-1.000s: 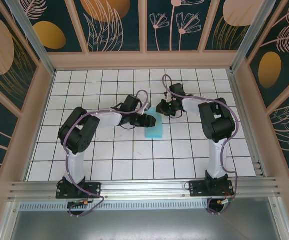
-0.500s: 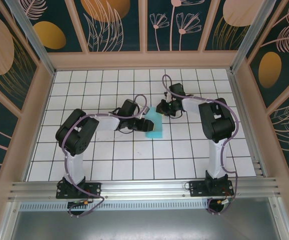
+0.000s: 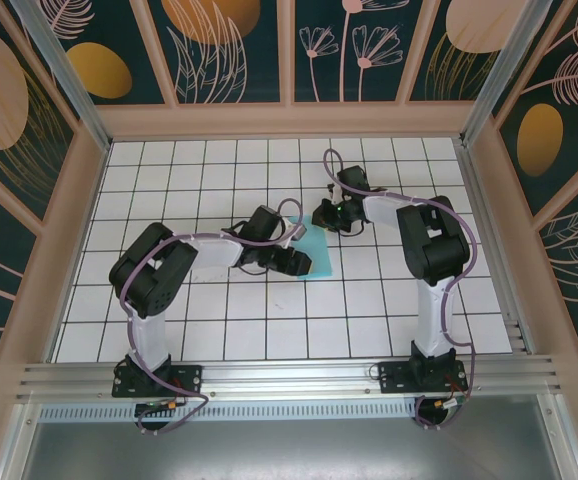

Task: Fold a paper plane with a square sheet of paper (fold left side to right side)
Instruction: First fold the square sheet of paper in half at the center of the table.

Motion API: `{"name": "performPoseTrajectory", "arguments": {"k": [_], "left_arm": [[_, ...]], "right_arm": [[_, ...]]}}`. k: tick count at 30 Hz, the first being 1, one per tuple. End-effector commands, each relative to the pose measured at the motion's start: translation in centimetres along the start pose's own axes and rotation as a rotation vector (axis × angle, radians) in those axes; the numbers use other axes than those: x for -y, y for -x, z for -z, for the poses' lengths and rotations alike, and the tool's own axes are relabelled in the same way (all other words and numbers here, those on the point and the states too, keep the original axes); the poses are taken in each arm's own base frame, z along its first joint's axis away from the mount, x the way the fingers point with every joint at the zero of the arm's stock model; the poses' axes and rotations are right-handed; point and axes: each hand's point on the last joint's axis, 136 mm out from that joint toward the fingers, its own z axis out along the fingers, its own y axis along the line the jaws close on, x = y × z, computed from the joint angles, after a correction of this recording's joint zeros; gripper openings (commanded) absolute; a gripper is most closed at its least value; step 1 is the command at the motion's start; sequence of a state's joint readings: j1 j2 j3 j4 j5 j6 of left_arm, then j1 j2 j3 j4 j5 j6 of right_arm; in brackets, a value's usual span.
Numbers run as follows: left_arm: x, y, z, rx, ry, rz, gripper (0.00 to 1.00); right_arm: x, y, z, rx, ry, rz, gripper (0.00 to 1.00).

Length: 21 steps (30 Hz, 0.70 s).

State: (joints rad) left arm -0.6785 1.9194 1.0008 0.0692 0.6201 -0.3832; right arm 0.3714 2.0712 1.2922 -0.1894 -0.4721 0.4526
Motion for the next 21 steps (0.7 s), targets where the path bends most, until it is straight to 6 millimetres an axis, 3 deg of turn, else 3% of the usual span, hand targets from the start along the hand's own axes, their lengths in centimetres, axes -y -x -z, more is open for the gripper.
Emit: {"name": "performPoseTrajectory", "arguments": {"k": [1, 15, 18, 21], "left_arm": [[0.2, -4.1, -0.1, -0.117, -0.002, 0.030, 0.49], [1.4, -7.4, -0.3, -0.174, -0.011, 0.025, 0.51], [2.6, -5.7, 0.6, -0.122, -0.025, 0.002, 0.52], [4.4, -2.5, 2.0, -0.050, -0.057, -0.029, 0.53]], "right_arm": [[3.5, -3.0, -1.8, -0.098, -0.123, -0.050, 0.18], [3.4, -3.0, -1.8, -0.100, -0.123, -0.049, 0.18], [3.4, -3.1, -1.9, -0.103, -0.124, -0.049, 0.18], [3.3, -3.1, -1.9, -0.103, -0.124, -0.047, 0.18]]}}
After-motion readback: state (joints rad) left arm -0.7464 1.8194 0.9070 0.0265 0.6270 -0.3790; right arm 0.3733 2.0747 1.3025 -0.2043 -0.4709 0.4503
